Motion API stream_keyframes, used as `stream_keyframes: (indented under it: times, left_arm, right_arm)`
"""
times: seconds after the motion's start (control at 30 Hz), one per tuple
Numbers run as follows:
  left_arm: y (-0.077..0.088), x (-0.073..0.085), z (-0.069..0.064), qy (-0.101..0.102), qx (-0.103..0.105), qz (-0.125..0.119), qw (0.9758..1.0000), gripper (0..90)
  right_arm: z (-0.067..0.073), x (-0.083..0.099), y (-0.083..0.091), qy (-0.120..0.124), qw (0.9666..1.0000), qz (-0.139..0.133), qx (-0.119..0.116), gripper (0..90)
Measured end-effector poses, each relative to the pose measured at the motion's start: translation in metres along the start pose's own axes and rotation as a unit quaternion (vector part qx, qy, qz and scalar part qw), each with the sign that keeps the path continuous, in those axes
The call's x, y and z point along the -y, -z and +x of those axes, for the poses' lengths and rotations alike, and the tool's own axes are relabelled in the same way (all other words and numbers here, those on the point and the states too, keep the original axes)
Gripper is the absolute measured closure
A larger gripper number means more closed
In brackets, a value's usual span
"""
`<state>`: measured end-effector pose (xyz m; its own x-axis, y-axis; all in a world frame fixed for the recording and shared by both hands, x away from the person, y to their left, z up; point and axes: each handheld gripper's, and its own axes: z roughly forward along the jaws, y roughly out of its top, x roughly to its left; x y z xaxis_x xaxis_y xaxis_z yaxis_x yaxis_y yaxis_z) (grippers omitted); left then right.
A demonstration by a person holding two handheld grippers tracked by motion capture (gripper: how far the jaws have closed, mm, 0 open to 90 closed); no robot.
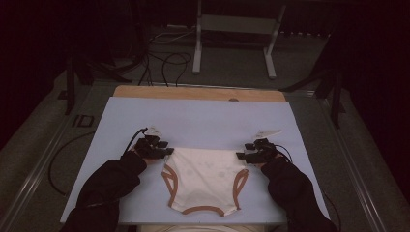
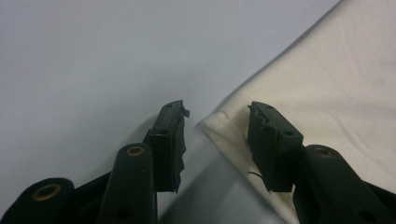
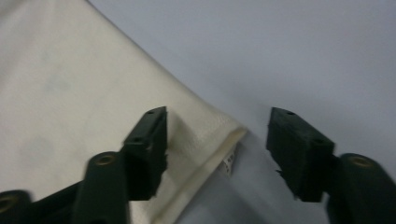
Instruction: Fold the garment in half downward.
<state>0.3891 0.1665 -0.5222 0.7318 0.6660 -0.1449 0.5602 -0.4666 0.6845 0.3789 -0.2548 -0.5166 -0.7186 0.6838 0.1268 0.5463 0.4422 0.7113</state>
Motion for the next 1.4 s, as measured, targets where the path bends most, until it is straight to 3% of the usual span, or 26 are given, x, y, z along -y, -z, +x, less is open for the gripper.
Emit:
stream_keyframes:
  times: [0.07,0.13,0.2,0.3,0.37,0.43,0.53,0.8,1.13,1.4]
  left_arm:
    - [0.000,0.000,0.000,0.002,-0.001,-0.001,1.0000,58.3]
    - [-0.001,0.000,-0.001,-0.001,0.002,-0.002,1.0000,59.8]
    - [-0.001,-0.001,-0.003,0.003,0.010,0.002,0.9999,62.2]
    - [-0.002,-0.003,-0.007,-0.007,0.012,0.008,0.9999,64.2]
    - [-0.002,-0.004,-0.007,-0.003,0.015,0.014,0.9998,71.3]
    - [-0.002,-0.004,-0.007,-0.003,0.026,0.018,0.9995,82.9]
    - [-0.001,-0.004,-0.008,-0.002,0.026,0.017,0.9995,86.9]
    - [0.013,-0.002,-0.003,-0.002,0.022,0.013,0.9997,87.3]
    - [0.017,-0.006,0.012,-0.009,0.007,0.005,0.9999,87.2]
    - [0.014,-0.013,0.019,-0.012,0.000,-0.003,0.9999,87.2]
  right_arm:
    - [0.001,0.001,-0.003,0.012,0.9998,0.016,-0.003,47.1]
    - [0.004,0.001,-0.004,0.031,0.9992,0.025,0.008,54.8]
    - [0.005,0.000,-0.003,0.031,0.9990,0.031,0.010,64.6]
    - [0.008,-0.002,-0.003,0.034,0.9987,0.038,0.001,79.9]
    - [0.011,-0.003,-0.003,0.043,0.9982,0.043,0.002,83.5]
    - [0.012,-0.004,-0.002,0.050,0.9979,0.042,0.007,84.9]
    - [0.013,-0.005,0.000,0.051,0.9981,0.035,0.009,85.3]
    - [0.013,-0.011,0.005,0.048,0.9988,0.008,0.004,85.5]
    - [0.011,-0.025,-0.007,0.047,0.9989,0.002,0.002,85.5]
    - [-0.002,-0.034,-0.014,0.034,0.9994,0.001,0.007,85.5]
